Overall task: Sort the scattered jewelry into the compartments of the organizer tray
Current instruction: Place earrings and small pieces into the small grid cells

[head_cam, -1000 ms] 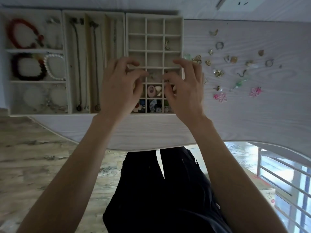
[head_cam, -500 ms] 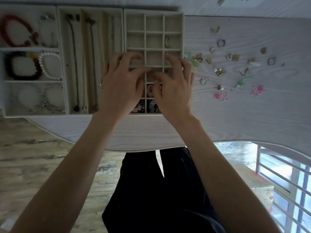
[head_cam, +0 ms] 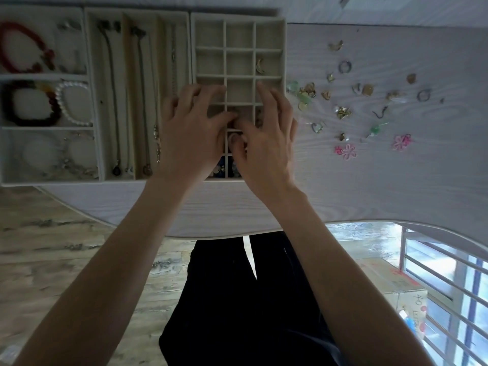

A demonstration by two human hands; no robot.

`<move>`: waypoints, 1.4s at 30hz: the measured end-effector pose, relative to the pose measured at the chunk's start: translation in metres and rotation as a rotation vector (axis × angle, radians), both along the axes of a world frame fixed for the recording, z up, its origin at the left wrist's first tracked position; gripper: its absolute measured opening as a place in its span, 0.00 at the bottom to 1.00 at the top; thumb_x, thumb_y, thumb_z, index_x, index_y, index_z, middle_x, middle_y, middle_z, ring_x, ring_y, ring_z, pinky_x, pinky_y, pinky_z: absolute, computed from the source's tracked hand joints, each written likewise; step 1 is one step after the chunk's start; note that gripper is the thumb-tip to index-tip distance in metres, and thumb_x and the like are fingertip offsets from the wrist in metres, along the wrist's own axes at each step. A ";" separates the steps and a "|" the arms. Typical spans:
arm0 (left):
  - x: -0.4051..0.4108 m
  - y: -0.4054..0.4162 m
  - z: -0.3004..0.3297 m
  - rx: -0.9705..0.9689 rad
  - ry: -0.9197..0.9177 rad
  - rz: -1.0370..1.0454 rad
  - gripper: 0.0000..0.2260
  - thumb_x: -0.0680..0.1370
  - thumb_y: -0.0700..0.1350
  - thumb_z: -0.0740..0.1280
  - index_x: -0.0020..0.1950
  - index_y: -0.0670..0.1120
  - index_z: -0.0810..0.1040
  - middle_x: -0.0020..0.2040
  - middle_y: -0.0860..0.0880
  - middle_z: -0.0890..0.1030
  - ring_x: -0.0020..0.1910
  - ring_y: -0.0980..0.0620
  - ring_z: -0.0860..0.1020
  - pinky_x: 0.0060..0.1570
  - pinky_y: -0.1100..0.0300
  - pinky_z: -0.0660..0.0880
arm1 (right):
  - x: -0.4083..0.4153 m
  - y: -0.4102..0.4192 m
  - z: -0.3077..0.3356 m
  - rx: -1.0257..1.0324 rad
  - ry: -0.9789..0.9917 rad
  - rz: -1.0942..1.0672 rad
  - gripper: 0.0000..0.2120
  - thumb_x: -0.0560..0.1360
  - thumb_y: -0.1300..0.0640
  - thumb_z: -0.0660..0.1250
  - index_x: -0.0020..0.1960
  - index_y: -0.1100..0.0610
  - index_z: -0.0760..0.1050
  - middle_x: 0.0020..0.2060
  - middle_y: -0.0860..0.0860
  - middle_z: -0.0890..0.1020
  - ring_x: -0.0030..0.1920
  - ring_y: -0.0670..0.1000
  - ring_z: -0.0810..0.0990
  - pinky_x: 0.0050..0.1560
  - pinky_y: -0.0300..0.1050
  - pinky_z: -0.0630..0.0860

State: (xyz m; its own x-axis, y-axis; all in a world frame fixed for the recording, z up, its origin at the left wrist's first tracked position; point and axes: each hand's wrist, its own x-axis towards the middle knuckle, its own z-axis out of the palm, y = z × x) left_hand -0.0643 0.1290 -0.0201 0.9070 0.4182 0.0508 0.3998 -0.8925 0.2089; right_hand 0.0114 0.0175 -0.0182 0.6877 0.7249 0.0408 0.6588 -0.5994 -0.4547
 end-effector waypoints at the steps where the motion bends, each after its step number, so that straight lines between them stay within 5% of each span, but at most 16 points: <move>1: 0.000 0.000 0.002 -0.031 -0.011 0.008 0.13 0.77 0.47 0.60 0.54 0.50 0.82 0.63 0.48 0.77 0.61 0.42 0.70 0.54 0.49 0.64 | 0.001 -0.001 0.001 0.005 -0.010 -0.001 0.07 0.70 0.60 0.65 0.43 0.59 0.82 0.67 0.60 0.70 0.69 0.60 0.62 0.63 0.56 0.64; 25: -0.006 -0.004 0.010 -0.078 -0.009 -0.030 0.16 0.74 0.42 0.58 0.57 0.48 0.81 0.60 0.44 0.76 0.59 0.38 0.71 0.55 0.44 0.69 | 0.020 -0.007 -0.002 -0.086 -0.206 0.095 0.10 0.74 0.56 0.62 0.47 0.53 0.82 0.69 0.55 0.70 0.69 0.57 0.63 0.63 0.53 0.62; 31: 0.001 -0.014 0.012 -0.187 -0.163 0.007 0.16 0.74 0.39 0.57 0.58 0.44 0.79 0.55 0.45 0.79 0.55 0.43 0.73 0.55 0.49 0.71 | 0.025 -0.021 0.011 0.207 -0.191 0.006 0.08 0.74 0.61 0.64 0.46 0.55 0.82 0.52 0.49 0.82 0.62 0.53 0.73 0.61 0.55 0.65; 35: 0.022 -0.036 0.008 -0.195 -0.182 0.024 0.13 0.77 0.45 0.63 0.60 0.45 0.78 0.55 0.47 0.79 0.56 0.45 0.75 0.57 0.54 0.67 | 0.048 -0.055 0.021 0.233 -0.108 -0.119 0.09 0.74 0.61 0.63 0.49 0.56 0.81 0.41 0.48 0.84 0.49 0.52 0.78 0.54 0.46 0.67; 42: 0.040 -0.058 -0.004 -0.100 -0.086 0.091 0.20 0.75 0.55 0.64 0.62 0.46 0.77 0.60 0.47 0.77 0.59 0.43 0.72 0.60 0.49 0.63 | 0.095 -0.119 0.001 -0.040 -0.120 -0.159 0.14 0.70 0.59 0.69 0.56 0.56 0.79 0.52 0.56 0.80 0.50 0.59 0.75 0.47 0.50 0.73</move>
